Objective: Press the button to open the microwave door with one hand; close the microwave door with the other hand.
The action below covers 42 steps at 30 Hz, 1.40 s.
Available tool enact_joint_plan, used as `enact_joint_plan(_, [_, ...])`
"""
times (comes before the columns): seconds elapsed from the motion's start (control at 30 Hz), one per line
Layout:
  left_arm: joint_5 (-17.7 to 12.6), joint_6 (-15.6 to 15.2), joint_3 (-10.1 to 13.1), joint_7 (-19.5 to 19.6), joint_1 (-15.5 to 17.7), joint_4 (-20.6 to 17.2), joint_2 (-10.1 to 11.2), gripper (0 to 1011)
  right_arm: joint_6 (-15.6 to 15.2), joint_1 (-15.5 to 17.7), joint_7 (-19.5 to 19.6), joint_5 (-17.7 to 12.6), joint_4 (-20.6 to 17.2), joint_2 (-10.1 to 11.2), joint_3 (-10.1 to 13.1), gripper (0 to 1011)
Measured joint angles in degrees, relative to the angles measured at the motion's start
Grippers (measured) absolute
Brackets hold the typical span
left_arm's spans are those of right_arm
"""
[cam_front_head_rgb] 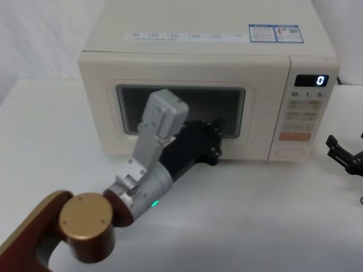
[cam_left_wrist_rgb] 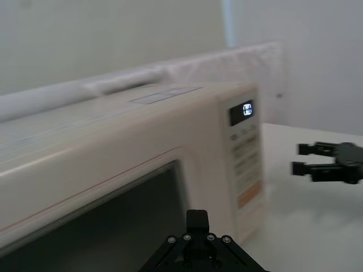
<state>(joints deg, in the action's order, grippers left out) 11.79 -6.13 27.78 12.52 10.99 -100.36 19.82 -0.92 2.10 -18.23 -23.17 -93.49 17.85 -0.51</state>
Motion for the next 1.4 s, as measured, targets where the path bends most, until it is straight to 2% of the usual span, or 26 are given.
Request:
enact_joint_plan(0.1, [-1.37, 0.74, -2.35, -3.56, -4.03, -2.48, 0.15, 0, 0.0, 0.0, 0.0, 0.0, 0.0, 0.0, 0.0, 1002])
enact_joint_plan(0.23, [-2.57, 1.92, -4.45, -6.92, -7.45, -4.16, -0.16, 0, 0.0, 0.0, 0.0, 0.0, 0.0, 0.0, 0.0, 1002])
enact_joint_plan(0.37, [-4.64, 3.86, -8.02, -12.57, -12.42, -5.96, -1.03, 0, 0.0, 0.0, 0.0, 0.0, 0.0, 0.0, 0.0, 1002])
enact_joint_plan(0.43, [-5.12, 4.27, -9.24, -14.23, -13.9, -6.23, -1.38, 0, 0.0, 0.0, 0.0, 0.0, 0.0, 0.0, 0.0, 1002])
enact_joint_plan(0.57, [-5.93, 5.18, -13.4, -18.55, -17.42, -6.5, -2.46, 0, 0.0, 0.0, 0.0, 0.0, 0.0, 0.0, 0.0, 1002])
enact_joint_plan(0.6, [-5.93, 5.18, -13.4, -18.55, -17.42, -6.5, -2.46, 0, 0.0, 0.0, 0.0, 0.0, 0.0, 0.0, 0.0, 1002])
enact_joint_plan(0.67, [-5.88, 5.61, -16.22, -20.58, -19.18, -6.05, -3.17, 0, 0.0, 0.0, 0.0, 0.0, 0.0, 0.0, 0.0, 1002])
enact_joint_plan(0.8, [-5.51, 6.11, -19.14, -21.66, -20.45, -4.99, -3.61, 0, 0.0, 0.0, 0.0, 0.0, 0.0, 0.0, 0.0, 1002])
enact_joint_plan(0.83, [-5.51, 6.11, -19.14, -21.66, -20.45, -4.99, -3.61, 0, 0.0, 0.0, 0.0, 0.0, 0.0, 0.0, 0.0, 1002])
enact_joint_plan(0.9, [-5.11, 6.42, -21.13, -21.82, -20.79, -3.93, -3.74, 0, 0.0, 0.0, 0.0, 0.0, 0.0, 0.0, 0.0, 1002])
enact_joint_plan(1.03, [-4.4, 6.83, -22.8, -21.36, -20.77, -2.75, -3.79, 0, 0.0, 0.0, 0.0, 0.0, 0.0, 0.0, 0.0, 1002])
enact_joint_plan(1.1, [-2.43, 7.5, -24.35, -19.68, -20.49, -1.26, -4.1, 0, 0.0, 0.0, 0.0, 0.0, 0.0, 0.0, 0.0, 1002])
enact_joint_plan(1.3, [2.23, 8.26, -26.65, -15.94, -19.77, 1.15, -5.37, 0, 0.0, 0.0, 0.0, 0.0, 0.0, 0.0, 0.0, 1002])
enact_joint_plan(1.4, [3.52, 8.31, -27.18, -14.39, -19.48, 2.02, -5.88, 0, 0.0, 0.0, 0.0, 0.0, 0.0, 0.0, 0.0, 1002])
